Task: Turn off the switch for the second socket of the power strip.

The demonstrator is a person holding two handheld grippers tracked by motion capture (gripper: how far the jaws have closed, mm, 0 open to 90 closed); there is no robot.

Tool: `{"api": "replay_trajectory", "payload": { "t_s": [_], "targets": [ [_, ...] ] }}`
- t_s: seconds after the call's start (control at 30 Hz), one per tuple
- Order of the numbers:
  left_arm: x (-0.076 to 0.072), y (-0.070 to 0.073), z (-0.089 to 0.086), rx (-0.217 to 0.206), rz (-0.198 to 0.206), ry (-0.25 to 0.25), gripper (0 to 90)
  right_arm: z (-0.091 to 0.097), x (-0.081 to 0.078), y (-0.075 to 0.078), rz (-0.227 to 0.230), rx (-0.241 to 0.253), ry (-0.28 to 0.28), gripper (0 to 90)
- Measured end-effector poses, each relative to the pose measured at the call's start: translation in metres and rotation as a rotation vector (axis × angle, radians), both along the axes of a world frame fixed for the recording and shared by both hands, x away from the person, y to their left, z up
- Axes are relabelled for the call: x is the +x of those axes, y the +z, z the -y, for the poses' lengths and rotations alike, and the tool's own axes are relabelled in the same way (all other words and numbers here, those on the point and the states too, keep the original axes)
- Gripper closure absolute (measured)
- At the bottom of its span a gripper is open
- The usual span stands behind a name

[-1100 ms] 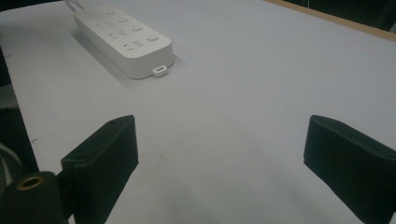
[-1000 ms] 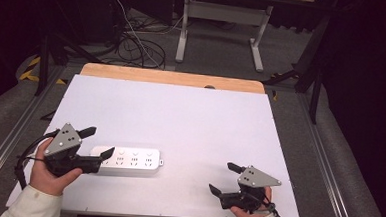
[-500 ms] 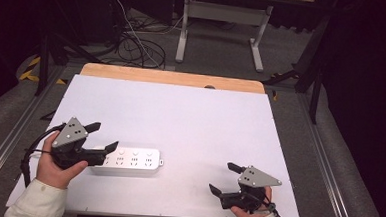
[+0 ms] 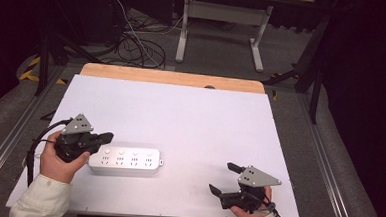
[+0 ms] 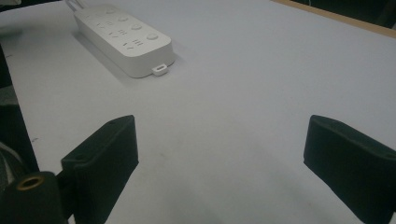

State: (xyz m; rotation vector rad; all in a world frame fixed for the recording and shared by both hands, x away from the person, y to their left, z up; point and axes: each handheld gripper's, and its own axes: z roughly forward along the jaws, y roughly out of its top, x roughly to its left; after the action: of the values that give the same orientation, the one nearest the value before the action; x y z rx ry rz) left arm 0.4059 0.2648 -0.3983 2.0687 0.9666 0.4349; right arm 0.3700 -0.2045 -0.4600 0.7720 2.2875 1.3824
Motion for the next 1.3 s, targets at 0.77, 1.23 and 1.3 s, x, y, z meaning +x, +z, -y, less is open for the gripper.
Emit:
{"api": "replay_trajectory", "payload": {
  "t_s": [0.77, 1.23, 1.3],
  "targets": [
    [0.019, -0.024, 0.018, -0.019, -0.129, -0.044, 90.0, 0.000, 0.000, 0.000, 0.001, -0.001, 0.009, 10.6],
    [0.027, -0.039, 0.028, 0.090, -0.160, -0.015, 90.0, 0.000, 0.000, 0.000, -0.001, -0.001, 0.016, 10.6],
    [0.028, -0.041, 0.030, 0.105, -0.163, -0.012, 90.0, 0.000, 0.000, 0.000, -0.001, -0.001, 0.015, 10.6]
  ]
}}
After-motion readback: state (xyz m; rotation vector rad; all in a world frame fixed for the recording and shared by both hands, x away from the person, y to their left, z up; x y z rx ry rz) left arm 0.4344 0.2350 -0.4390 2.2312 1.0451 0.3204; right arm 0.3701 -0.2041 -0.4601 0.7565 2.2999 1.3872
